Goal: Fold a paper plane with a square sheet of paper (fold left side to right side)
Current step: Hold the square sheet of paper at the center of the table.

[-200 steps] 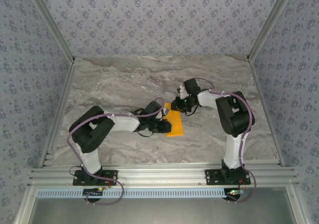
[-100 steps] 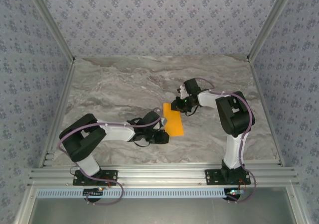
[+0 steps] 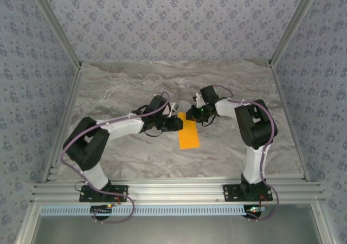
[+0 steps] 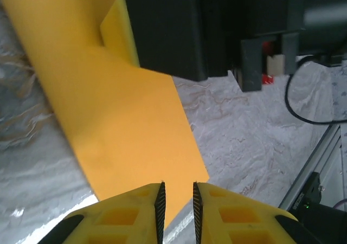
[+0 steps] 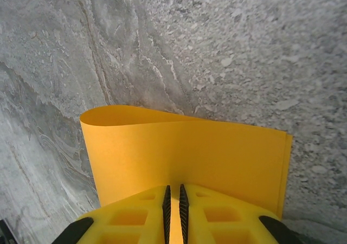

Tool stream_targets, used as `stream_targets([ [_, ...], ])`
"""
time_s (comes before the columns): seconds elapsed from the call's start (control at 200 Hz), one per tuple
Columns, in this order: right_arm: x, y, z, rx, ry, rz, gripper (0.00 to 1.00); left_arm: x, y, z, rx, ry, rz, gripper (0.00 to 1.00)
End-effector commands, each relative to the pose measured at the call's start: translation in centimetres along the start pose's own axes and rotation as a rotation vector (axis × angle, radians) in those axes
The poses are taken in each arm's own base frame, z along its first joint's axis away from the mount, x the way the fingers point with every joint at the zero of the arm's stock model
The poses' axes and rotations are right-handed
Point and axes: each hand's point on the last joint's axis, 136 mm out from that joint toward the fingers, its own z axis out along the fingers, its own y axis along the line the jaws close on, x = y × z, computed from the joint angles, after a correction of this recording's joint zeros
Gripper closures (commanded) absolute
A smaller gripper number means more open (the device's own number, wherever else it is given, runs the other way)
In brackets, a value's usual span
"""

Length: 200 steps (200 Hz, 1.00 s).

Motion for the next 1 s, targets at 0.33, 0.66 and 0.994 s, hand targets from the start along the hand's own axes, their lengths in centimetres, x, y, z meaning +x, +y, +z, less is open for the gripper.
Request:
stream_targets([
  [0.33, -0.2, 0.9, -1.3, -0.008, -0.033, -0.011, 0.8, 2.3, 2.8, 4.7, -0.052, 0.139, -0.013, 0.79],
  [0.66, -1.0, 3.4, -6.9, 0.034, -0.144, -0.125, 0.61, 4.2, 4.8, 5.3, -0.117, 0.163, -0.064, 0.8],
  [0.994, 8.4, 2.9, -6.4, 0.031, 0.01, -0.102, 0.76, 4.1, 4.6, 5.3, -0.122, 0.16, -0.064, 0.8],
])
